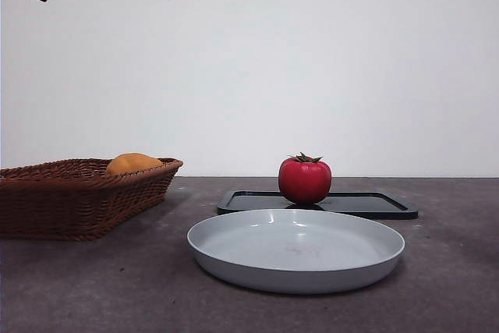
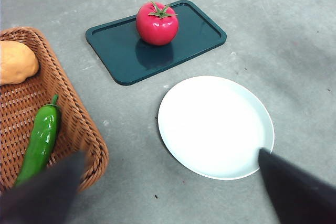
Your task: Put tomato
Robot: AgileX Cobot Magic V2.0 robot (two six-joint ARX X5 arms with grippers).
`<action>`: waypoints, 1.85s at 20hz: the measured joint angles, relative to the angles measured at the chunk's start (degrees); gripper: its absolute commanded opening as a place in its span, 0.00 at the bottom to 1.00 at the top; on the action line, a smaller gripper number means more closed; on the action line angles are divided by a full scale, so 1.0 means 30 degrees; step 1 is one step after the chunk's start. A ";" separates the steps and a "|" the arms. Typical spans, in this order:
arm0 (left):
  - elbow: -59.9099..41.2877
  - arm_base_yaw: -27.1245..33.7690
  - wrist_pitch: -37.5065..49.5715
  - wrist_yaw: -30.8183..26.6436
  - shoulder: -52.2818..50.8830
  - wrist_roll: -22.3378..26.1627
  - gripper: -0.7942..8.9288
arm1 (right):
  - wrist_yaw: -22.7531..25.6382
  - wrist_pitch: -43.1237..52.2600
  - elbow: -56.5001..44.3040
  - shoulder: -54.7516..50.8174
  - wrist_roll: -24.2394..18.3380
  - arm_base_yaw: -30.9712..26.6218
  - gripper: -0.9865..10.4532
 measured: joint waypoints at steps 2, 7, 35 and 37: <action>0.0000 0.0000 0.0000 0.0000 0.0000 0.0095 0.10 | 0.0000 0.0000 0.0000 0.0000 0.0015 0.0000 0.11; 0.0000 0.0000 0.0007 0.0000 0.0000 0.0095 0.10 | 0.0000 0.0102 0.0000 0.0000 0.0015 0.0000 0.10; -0.4779 1.0397 0.4663 -0.0015 -0.4903 0.0233 0.10 | 0.0000 0.0109 0.0000 0.0000 0.0015 0.0000 0.10; -0.6681 1.1453 0.6295 -0.0015 -0.6695 0.0233 0.10 | 0.0000 0.0109 0.0000 0.0000 0.0015 0.0000 0.10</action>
